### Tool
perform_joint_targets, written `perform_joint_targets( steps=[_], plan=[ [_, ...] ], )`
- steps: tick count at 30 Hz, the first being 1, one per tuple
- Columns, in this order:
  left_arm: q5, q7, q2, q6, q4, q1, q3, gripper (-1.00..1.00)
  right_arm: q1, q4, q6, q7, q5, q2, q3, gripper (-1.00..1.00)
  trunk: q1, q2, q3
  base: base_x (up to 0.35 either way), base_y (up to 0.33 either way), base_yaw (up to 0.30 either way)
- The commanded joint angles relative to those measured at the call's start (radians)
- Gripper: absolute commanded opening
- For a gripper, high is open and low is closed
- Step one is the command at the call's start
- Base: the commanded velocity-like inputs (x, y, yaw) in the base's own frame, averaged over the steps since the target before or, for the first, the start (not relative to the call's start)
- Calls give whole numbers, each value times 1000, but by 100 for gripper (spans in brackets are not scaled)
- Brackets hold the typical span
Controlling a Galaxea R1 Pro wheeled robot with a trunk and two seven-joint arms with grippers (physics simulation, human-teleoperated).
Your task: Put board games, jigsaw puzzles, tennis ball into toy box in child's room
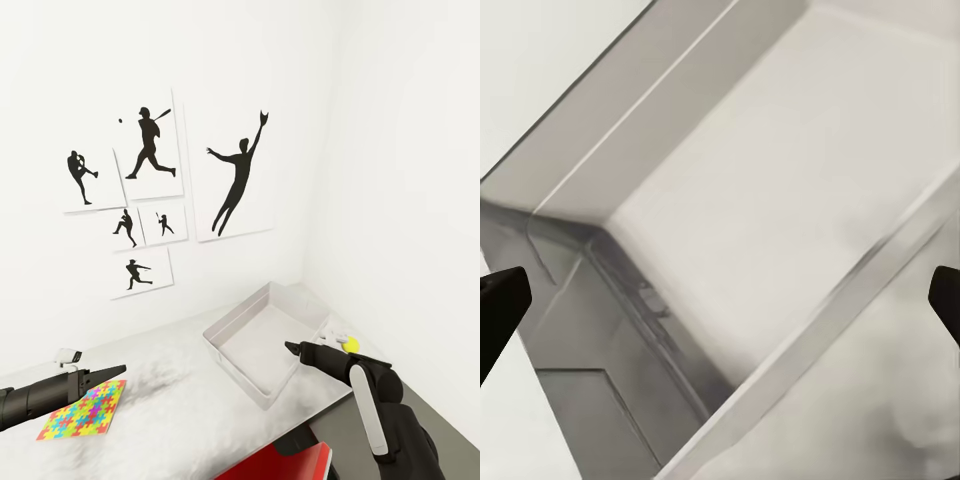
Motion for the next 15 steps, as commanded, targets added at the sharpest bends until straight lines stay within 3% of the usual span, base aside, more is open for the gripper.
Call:
perform_joint_targets(
  steps=[1, 15],
  plan=[
    [-1, -4, 0, 11, 0, -1, 0, 100, -1, -1, 6, 8, 5, 2, -2, 100, 1, -2, -2, 0, 0, 0],
    [-1, -4, 0, 11, 0, -1, 0, 100, -1, -2, 5, 9, 5, 1, -3, 100, 1, -2, -2, 0, 0, 0]
  ],
)
